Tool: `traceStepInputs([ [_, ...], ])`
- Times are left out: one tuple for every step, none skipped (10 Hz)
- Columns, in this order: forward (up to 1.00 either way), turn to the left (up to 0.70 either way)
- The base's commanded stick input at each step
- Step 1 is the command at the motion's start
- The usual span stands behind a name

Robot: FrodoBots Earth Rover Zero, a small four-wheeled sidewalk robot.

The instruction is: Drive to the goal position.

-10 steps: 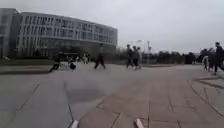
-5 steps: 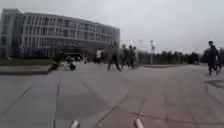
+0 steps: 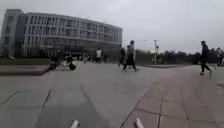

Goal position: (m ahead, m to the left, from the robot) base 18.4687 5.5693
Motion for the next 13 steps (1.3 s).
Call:
traceStepInputs([
  [1.0,0.0],
  [1.0,0.0],
  [1.0,0.0],
  [1.0,0.0],
  [1.0,0.0],
  [1.0,0.0],
  [1.0,0.0],
  [1.0,0.0],
  [1.0,0.0],
  [1.0,0.0],
  [1.0,0.0],
  [1.0,0.0],
  [1.0,0.0],
])
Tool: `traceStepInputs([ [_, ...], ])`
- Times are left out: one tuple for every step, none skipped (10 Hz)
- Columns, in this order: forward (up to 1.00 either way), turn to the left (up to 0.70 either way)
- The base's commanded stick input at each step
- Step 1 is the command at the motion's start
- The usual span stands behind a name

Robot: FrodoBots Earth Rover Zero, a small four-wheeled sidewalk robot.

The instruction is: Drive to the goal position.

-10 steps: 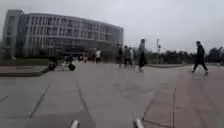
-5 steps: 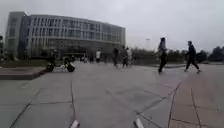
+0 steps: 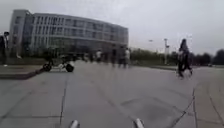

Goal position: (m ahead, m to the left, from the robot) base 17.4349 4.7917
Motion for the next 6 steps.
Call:
traceStepInputs([
  [1.0,0.0],
  [1.0,0.0],
  [1.0,0.0],
  [1.0,0.0],
  [1.0,0.0],
  [1.0,0.0],
])
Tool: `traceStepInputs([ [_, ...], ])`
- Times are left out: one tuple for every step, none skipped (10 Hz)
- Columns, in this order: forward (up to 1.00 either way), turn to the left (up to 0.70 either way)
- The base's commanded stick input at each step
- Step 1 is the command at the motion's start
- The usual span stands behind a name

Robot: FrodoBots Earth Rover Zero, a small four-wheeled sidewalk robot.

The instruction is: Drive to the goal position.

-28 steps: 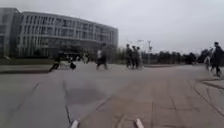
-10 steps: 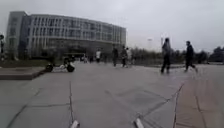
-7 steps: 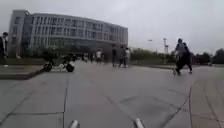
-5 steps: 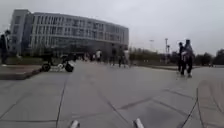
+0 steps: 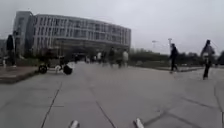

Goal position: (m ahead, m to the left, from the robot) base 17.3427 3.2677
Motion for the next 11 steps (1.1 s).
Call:
traceStepInputs([
  [1.0,0.0],
  [1.0,0.0],
  [1.0,0.14],
  [1.0,0.4],
  [1.0,0.4],
  [1.0,0.4],
  [1.0,0.4],
  [1.0,0.4],
  [1.0,0.4],
  [1.0,0.4],
  [1.0,0.4],
])
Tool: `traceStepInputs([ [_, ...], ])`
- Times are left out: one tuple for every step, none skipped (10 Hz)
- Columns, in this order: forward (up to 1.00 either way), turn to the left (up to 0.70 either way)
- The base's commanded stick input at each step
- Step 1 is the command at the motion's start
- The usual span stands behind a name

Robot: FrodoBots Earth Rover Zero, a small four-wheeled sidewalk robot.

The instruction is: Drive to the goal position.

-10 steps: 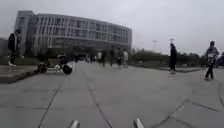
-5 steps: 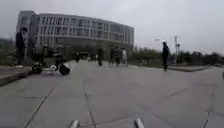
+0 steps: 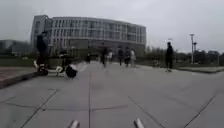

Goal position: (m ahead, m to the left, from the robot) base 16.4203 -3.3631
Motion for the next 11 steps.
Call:
traceStepInputs([
  [1.0,0.4],
  [1.0,0.4],
  [1.0,0.25],
  [1.0,0.08],
  [1.0,0.0],
  [1.0,0.0],
  [1.0,0.0],
  [1.0,-0.07],
  [1.0,-0.32],
  [1.0,-0.4],
  [1.0,-0.4],
])
